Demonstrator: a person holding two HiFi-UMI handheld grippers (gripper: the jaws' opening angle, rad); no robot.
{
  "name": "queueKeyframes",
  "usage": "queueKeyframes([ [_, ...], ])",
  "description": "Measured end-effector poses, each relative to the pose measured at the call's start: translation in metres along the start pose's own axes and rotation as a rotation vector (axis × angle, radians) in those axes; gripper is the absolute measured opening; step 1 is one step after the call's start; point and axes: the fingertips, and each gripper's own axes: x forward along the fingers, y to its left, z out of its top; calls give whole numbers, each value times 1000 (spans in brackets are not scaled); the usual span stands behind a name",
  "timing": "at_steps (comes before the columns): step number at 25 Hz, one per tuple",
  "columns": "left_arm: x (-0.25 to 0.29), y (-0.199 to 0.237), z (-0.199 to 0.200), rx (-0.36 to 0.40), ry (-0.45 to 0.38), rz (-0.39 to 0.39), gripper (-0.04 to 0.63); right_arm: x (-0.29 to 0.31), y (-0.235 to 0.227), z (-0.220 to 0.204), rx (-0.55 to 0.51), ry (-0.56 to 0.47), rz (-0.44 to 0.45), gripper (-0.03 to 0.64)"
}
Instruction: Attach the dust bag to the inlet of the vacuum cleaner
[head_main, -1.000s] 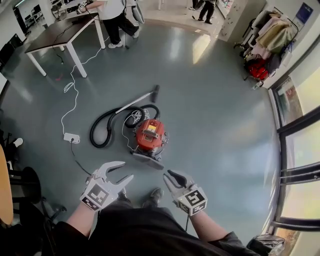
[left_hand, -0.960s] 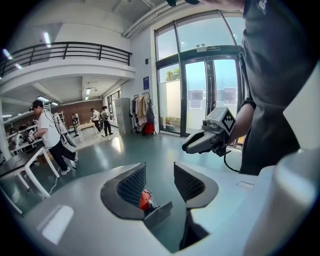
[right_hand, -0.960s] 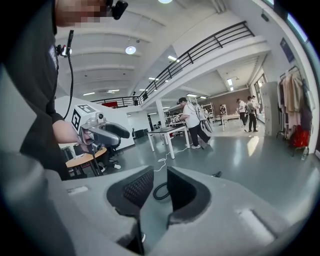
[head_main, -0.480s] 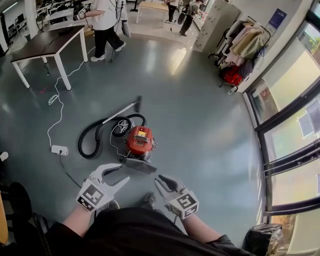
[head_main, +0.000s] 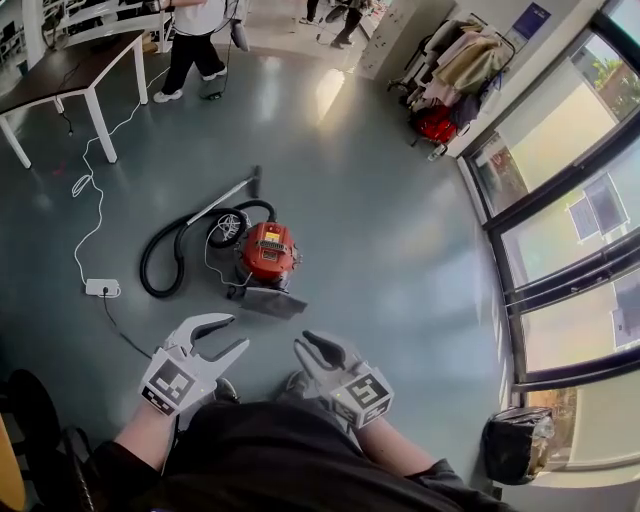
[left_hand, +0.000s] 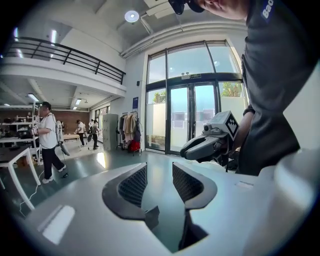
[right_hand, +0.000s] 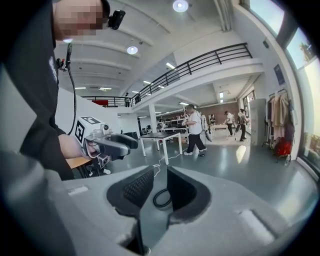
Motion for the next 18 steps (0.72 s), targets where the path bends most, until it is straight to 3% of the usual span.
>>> queueKeyframes([
  [4, -1, -19, 8, 10, -10, -28, 177, -9, 5, -3, 0, -5, 26, 75],
  [10, 15, -76, 26, 1, -29, -88, 118, -52, 11, 14, -37, -85, 118, 40],
  [15, 52, -132, 44, -11, -52, -117, 17, -102, -7, 8, 11, -148, 196, -6],
  [18, 69, -158, 55, -30, -69, -114, 17, -122, -18, -3, 34, -137, 250, -8],
])
